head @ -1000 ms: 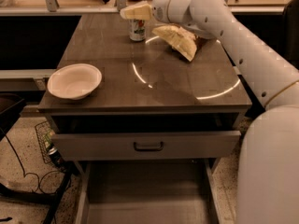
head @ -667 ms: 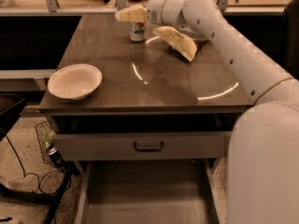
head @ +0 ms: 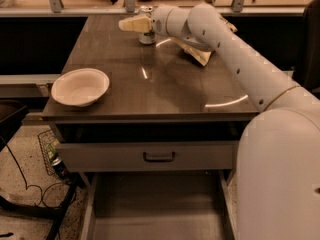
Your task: Place 7up can into middle drawer
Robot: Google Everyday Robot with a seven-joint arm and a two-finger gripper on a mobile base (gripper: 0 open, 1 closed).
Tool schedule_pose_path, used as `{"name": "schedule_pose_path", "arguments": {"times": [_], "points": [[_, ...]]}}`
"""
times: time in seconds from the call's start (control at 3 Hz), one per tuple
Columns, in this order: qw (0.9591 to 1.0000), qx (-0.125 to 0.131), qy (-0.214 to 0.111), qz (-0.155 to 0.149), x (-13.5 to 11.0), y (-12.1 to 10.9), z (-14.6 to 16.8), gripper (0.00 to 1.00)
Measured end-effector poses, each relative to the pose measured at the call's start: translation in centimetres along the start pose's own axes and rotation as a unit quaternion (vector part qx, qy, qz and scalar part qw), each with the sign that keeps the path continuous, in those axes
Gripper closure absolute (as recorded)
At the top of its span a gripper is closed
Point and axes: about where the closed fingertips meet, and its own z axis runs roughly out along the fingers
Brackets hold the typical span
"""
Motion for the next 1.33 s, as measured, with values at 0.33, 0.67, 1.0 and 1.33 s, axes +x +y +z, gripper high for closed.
{"name": "schedule_pose_path", "arguments": {"times": [0.33, 0.67, 1.0, 1.33], "points": [[1.0, 0.003, 0.0, 0.008, 1.62, 0.14, 0.55, 0.14], [1.0, 0.001, 0.0, 0.008, 1.61, 0.36, 0.74, 0.36], [1.0, -0.001, 0.0, 0.009, 1.68, 0.6, 0.98, 0.61], [1.0, -0.003, 0.001, 0.009, 1.74, 0.83, 1.2, 0.83]]}}
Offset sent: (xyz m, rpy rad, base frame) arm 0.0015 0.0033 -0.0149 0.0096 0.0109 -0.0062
